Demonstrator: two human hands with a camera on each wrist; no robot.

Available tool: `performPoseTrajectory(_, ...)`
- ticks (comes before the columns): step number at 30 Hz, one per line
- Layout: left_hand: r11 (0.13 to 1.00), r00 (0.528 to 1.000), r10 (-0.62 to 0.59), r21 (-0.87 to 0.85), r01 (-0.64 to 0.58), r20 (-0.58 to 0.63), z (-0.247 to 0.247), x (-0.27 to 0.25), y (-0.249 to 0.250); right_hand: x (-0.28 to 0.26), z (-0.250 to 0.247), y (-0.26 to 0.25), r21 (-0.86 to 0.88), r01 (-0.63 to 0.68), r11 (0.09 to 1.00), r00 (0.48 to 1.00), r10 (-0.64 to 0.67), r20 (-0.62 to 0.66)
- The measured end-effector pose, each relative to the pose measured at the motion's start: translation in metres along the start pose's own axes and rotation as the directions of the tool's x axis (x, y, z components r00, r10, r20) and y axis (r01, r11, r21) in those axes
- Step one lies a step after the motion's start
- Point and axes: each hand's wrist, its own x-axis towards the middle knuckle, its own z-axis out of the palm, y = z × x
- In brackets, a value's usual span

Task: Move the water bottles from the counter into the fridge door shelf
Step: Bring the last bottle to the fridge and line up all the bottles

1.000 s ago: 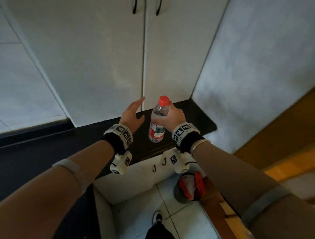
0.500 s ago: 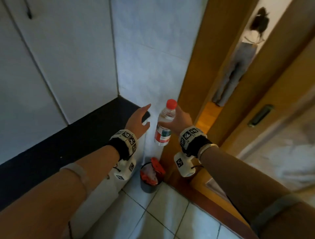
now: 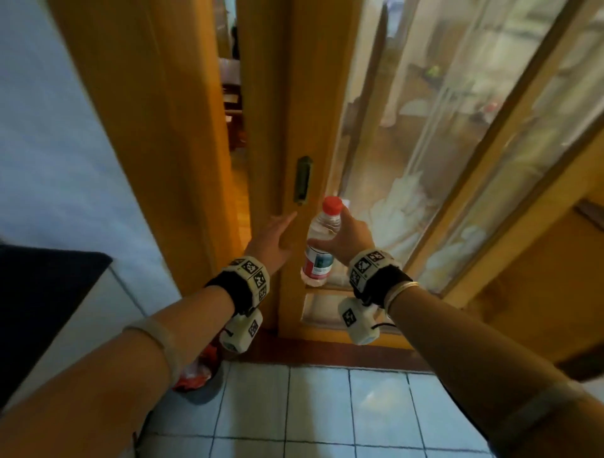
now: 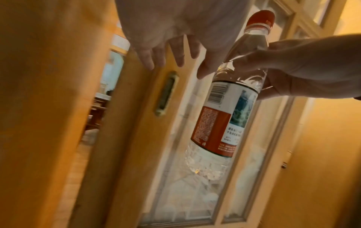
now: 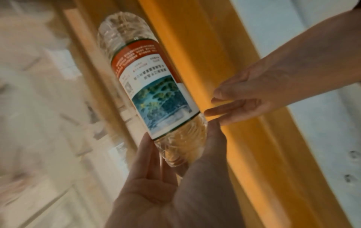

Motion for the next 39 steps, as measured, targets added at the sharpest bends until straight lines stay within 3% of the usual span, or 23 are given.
performPoseTrajectory(8, 0.967, 0.959, 0.251, 0.011, -0.255, 0.131, 0.118, 0.072, 0.138, 0.003, -0.138, 0.122, 0.023, -0.165, 0.986, 0.954, 0.166, -0.250)
performPoseTrajectory(14, 0.889, 0.848, 0.448, -0.042, -0.456, 0.281, 0.206, 0.094, 0.228, -0.023, -0.227, 0.197, 0.030, -0.317, 0.948, 0.862, 0.301, -0.408)
performPoseTrajectory(18, 0.824, 0.739, 0.548, -0.103, -0.557, 0.392, 0.257, 0.100, 0.283, -0.050, -0.272, 0.239, 0.108, -0.400, 0.910, 0.770, 0.398, -0.499)
performPoseTrajectory(25, 0.676, 0.524, 0.697, -0.204, -0.708, 0.490, 0.345, 0.101, 0.375, -0.097, -0.328, 0.294, 0.242, -0.501, 0.831, 0.560, 0.525, -0.641)
performPoseTrajectory(31, 0.507, 0.286, 0.821, -0.402, -0.763, 0.494, 0.406, 0.085, 0.445, -0.144, -0.367, 0.324, 0.409, -0.516, 0.753, 0.314, 0.610, -0.727)
performPoseTrajectory(35, 0.463, 0.155, 0.819, -0.478, -0.746, 0.552, 0.440, 0.057, 0.483, -0.182, -0.387, 0.339, 0.429, -0.645, 0.632, 0.169, 0.666, -0.726)
performPoseTrajectory(39, 0.403, 0.024, 0.824, -0.555, -0.728, 0.566, 0.472, 0.020, 0.520, -0.230, -0.404, 0.349, 0.458, -0.736, 0.499, -0.020, 0.659, -0.751)
